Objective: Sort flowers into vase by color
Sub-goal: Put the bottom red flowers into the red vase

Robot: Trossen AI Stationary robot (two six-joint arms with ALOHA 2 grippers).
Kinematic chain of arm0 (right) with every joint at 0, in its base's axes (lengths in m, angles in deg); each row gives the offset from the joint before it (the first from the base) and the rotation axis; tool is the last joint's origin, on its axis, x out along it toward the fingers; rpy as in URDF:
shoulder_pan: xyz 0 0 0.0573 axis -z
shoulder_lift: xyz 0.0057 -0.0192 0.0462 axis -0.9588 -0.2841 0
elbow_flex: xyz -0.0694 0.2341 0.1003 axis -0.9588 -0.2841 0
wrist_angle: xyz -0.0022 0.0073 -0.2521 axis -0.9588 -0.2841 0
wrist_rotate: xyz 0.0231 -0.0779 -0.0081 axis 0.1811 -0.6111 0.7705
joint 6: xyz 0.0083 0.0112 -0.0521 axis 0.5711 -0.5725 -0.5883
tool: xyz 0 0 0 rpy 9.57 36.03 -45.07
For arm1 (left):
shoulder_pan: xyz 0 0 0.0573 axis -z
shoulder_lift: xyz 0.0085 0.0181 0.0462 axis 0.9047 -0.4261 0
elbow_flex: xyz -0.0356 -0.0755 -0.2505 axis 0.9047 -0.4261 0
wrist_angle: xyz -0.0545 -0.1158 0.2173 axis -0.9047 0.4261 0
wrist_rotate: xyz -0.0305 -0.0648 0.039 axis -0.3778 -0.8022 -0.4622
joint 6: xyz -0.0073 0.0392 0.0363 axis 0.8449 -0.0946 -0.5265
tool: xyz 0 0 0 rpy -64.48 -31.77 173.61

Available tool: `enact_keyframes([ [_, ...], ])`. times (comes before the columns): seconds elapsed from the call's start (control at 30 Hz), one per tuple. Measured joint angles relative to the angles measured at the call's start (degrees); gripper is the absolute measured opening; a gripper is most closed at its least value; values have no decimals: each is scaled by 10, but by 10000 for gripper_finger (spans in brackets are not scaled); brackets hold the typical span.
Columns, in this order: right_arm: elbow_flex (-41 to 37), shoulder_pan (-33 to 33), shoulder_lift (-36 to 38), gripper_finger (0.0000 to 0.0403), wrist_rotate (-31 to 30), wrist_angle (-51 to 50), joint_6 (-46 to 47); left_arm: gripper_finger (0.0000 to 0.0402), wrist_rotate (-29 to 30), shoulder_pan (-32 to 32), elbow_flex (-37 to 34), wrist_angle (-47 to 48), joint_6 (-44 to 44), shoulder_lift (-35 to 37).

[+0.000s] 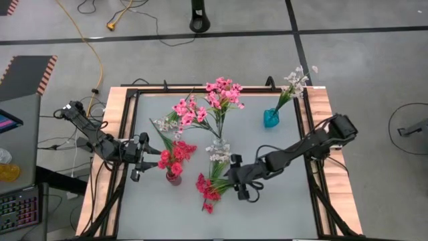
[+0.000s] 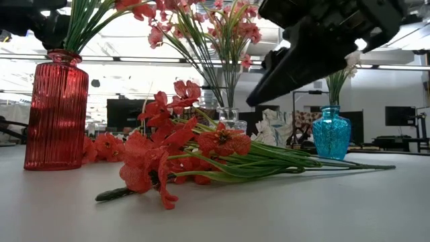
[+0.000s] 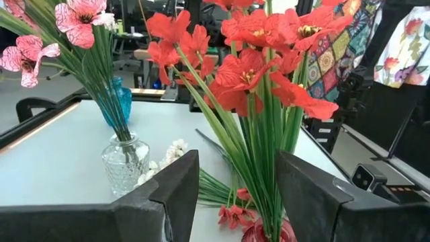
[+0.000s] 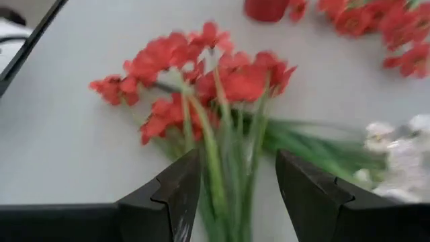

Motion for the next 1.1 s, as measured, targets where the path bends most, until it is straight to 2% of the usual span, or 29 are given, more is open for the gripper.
enact_keyframes([
  [0.23, 30, -1, -3, 218, 4, -130, 64, 181, 0, 0, 0, 3, 1, 0],
  [0.43, 30, -2, -14, 218, 46, -173, 93, 181, 0, 0, 0, 4, 1, 0],
  [0.87, 33, 4, -83, 216, 40, -170, 93, 181, 0, 0, 0, 8, 1, 0],
  [0.97, 33, 3, -81, 197, 40, -170, 94, 181, 0, 0, 0, 8, 1, 0],
  [1.1, 31, 2, -72, 142, 41, -171, 93, 181, 0, 0, 0, 8, 1, 0],
])
